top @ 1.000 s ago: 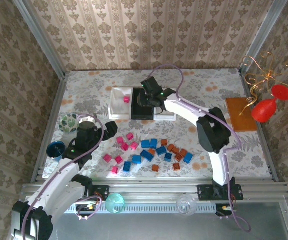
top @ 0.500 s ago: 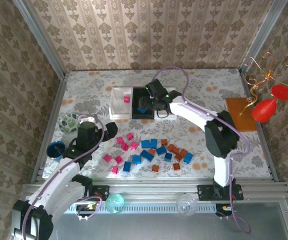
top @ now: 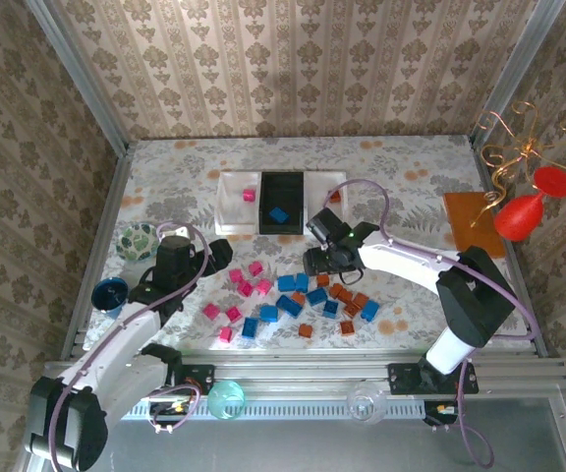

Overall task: Sort the legos into containers by color
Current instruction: Pick up the lego from the center of the table, then place the lego in the container.

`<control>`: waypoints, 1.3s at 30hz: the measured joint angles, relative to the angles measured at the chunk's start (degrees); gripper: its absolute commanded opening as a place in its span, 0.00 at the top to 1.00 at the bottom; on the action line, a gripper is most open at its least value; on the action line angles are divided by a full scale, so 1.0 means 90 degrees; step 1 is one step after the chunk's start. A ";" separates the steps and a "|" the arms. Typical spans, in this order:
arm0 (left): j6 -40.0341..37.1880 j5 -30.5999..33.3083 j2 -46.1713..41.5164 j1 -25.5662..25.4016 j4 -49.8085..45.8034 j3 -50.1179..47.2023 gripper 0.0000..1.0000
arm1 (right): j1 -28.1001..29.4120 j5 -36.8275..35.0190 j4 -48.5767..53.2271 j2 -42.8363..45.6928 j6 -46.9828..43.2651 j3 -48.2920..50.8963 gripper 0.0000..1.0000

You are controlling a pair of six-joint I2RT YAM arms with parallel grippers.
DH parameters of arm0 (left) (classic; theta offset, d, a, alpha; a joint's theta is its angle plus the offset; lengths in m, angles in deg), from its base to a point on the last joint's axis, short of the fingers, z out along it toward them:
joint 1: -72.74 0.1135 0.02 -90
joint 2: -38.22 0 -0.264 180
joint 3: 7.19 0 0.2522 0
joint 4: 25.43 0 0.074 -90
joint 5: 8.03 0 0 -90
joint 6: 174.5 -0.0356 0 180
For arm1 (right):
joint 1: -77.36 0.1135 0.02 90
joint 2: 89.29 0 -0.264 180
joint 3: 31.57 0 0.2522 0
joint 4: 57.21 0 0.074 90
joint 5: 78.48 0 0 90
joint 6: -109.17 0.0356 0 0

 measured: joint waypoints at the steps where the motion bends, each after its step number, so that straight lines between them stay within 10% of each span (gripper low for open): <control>1: 0.0002 -0.0017 0.0007 0.0007 -0.0002 0.0000 0.00 | 0.0027 0.0044 0.0017 -0.0019 0.0000 0.0039 0.32; 27: 0.0017 -0.0090 -0.0114 0.0085 -0.0007 0.0000 0.00 | 0.0182 0.0168 -0.0024 -0.0551 -0.0136 0.0092 0.72; 39: 0.0022 -0.0306 0.0112 0.0085 0.0090 0.0010 0.00 | -0.1037 -0.0340 -0.0257 0.0389 -0.0187 -0.0658 0.74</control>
